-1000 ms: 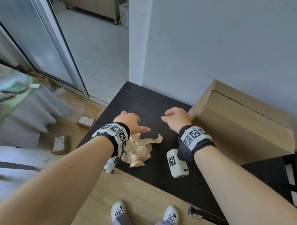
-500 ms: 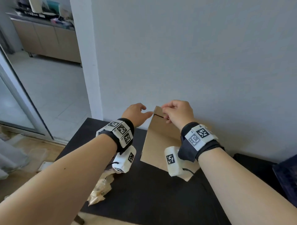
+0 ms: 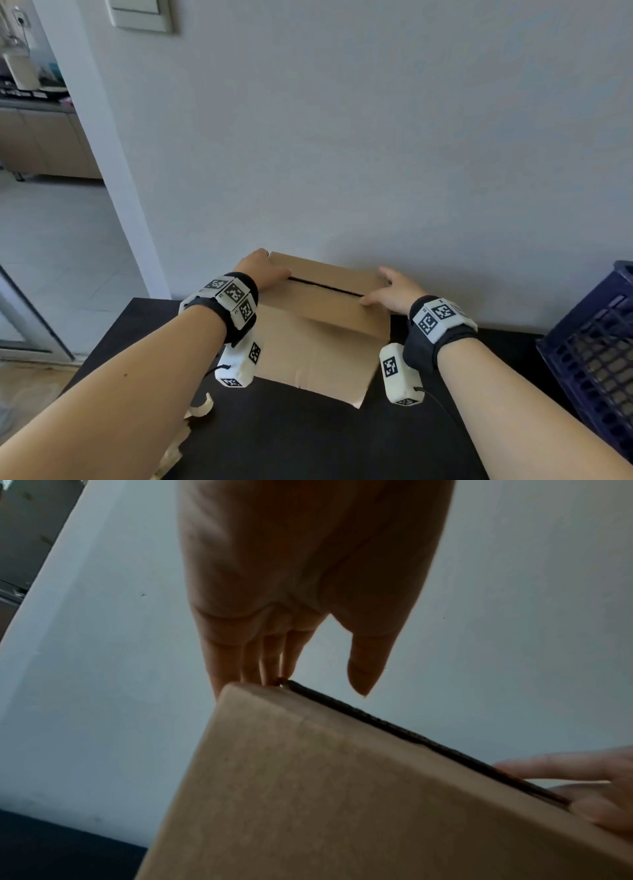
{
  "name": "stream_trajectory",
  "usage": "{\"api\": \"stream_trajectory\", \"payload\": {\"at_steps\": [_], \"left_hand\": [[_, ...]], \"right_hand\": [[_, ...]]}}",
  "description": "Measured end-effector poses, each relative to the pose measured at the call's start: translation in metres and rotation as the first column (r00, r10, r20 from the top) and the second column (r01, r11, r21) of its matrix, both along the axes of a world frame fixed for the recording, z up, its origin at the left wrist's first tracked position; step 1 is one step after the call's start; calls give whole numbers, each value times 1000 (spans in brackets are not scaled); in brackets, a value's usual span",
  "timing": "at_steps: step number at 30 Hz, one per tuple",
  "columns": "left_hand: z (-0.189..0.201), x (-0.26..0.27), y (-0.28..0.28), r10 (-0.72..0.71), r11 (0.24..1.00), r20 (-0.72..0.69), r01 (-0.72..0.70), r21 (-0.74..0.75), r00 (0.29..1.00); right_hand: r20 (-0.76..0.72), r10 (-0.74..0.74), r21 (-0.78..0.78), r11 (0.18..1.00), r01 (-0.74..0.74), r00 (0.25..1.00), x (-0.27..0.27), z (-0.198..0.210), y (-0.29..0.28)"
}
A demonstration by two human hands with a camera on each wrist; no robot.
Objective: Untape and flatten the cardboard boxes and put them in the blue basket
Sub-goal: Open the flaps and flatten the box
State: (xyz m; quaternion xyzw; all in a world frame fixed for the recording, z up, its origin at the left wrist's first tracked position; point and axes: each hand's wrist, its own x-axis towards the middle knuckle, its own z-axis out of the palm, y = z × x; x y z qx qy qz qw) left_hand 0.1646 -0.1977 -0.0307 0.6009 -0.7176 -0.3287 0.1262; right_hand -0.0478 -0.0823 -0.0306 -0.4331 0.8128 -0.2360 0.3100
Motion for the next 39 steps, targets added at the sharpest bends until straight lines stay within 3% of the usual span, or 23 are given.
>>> {"api": "stream_trajectory", "payload": {"at_steps": [7,12,15,18,25,30,39], "left_hand": [[-2,-3,-3,67,995,-35,-65,71,997],[-8,-9,-2,81,996,-29,-80,44,996],[-8,-11,-6,131,989,-122,-120,92,984],[-11,-14,-6,191,978,-191,-170,120,963],[-17,-16,-6,181,983,-1,-181,28,983],[-23,-23,-7,130,989,238,-110,-95,963],[-9,-18,-20,18,997,369,11,-76,929]], "right_hand": [[-30,110,10,994,-110,993,-13,-1,-8],[-71,158,-13,987,-159,985,-19,2,-11],[-63,76,-77,994,-80,995,-22,5,-16],[48,-66,-135,988,72,997,-20,7,-23],[152,-177,-61,980,188,972,-16,3,-33],[153,-175,-76,979,188,973,-12,4,-35],[185,-192,-107,971,214,964,-13,4,-36]]}}
